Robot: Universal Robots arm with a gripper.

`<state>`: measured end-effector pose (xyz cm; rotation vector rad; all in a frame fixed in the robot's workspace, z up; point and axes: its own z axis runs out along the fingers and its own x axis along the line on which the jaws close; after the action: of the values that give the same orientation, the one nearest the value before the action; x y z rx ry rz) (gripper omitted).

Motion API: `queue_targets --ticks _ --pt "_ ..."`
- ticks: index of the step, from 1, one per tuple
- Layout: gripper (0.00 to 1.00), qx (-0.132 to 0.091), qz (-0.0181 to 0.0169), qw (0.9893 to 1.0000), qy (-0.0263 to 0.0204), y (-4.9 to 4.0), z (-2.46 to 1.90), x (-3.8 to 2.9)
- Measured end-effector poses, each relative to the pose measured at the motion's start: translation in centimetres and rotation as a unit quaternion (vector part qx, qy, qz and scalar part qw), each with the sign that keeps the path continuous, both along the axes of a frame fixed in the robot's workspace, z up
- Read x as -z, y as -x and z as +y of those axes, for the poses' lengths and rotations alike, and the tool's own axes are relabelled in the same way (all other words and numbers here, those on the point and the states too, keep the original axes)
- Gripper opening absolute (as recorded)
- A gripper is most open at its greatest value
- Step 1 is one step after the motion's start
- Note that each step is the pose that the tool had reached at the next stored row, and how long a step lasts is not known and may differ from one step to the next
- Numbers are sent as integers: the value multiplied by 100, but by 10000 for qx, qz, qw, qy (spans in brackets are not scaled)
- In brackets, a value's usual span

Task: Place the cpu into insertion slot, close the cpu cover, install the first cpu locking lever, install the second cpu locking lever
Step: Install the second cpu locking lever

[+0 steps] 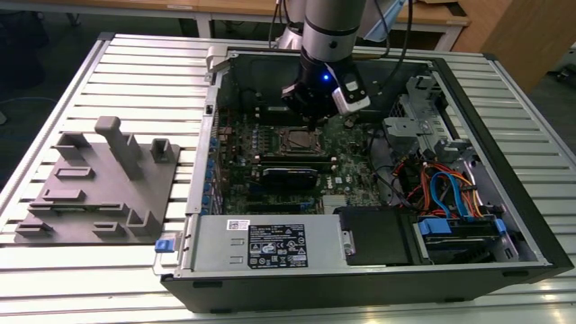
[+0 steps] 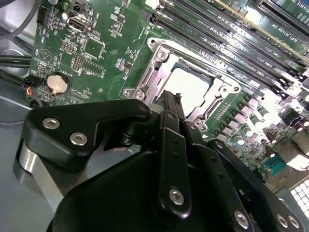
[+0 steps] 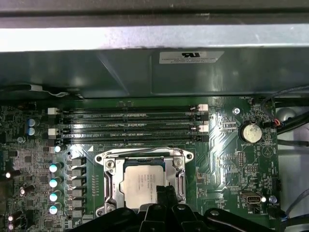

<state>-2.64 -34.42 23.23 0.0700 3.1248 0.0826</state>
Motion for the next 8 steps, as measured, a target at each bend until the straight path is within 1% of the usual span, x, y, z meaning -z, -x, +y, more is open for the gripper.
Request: queue_targets --ticks 8 --pt "10 0 0 10000 65 0 0 0"
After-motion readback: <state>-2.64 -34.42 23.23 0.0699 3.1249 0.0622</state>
